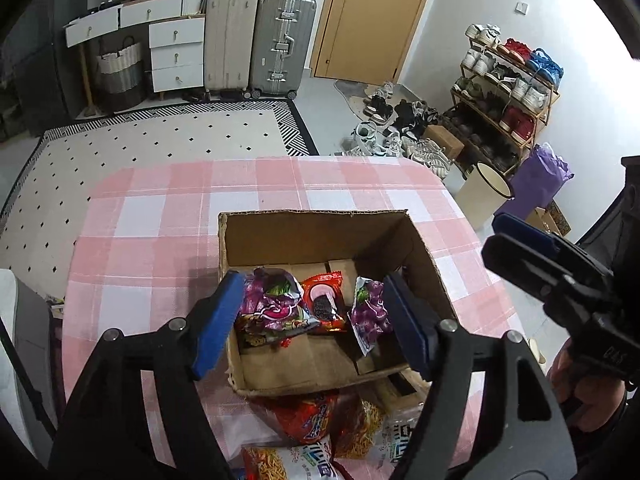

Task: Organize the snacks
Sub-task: 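Withdraw both tools from the box back toward the remaining snacks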

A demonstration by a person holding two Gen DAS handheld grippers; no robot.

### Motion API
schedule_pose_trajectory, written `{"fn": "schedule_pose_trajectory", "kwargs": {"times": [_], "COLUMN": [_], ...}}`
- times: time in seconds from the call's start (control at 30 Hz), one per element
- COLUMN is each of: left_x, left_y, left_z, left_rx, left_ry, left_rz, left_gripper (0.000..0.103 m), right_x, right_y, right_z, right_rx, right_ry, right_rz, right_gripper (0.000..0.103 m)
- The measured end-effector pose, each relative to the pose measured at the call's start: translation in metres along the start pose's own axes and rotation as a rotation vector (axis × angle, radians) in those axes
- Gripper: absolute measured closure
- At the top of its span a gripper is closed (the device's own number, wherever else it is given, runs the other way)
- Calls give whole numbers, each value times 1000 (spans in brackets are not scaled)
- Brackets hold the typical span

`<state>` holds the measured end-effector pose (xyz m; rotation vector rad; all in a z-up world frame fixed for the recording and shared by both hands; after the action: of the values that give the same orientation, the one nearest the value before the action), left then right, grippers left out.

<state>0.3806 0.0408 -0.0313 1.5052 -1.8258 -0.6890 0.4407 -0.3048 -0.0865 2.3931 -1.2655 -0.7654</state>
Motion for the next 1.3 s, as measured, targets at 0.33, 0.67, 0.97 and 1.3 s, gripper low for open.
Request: {"fn": "schedule_pose_trajectory", "kwargs": {"times": [0.33,0.67,0.97,1.3], "left_x": [12,23,35,44], "left_y": [41,99,148,195], "left_z": [14,39,71,116], "left_rx": [39,114,156,208], "left_ry": [-16,-33,-28,-19], "left_rz": [10,-22,-20,-23], "left_gripper": [29,20,10,1], "right_x": [-25,-56,-78,-92], "right_y": [42,93,145,178], "right_z": [5,21,46,80], "right_rx": [39,90,156,156], "right_ry": [41,94,105,86], "right_rz": [-10,-30,-22,-18], "right_gripper": [28,15,8,4]}}
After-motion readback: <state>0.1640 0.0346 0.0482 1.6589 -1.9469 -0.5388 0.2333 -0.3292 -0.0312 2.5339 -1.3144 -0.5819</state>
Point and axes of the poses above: each gripper's, at about its wrist camera, not at the fingertips, and y roughly against the way its jaws point, x to its right, z to its underside, the point moved 2 cm from there along -y, roughly the way its jaws point, and after that the axes turned 3 degrees about -z, right-handed, at the moved point
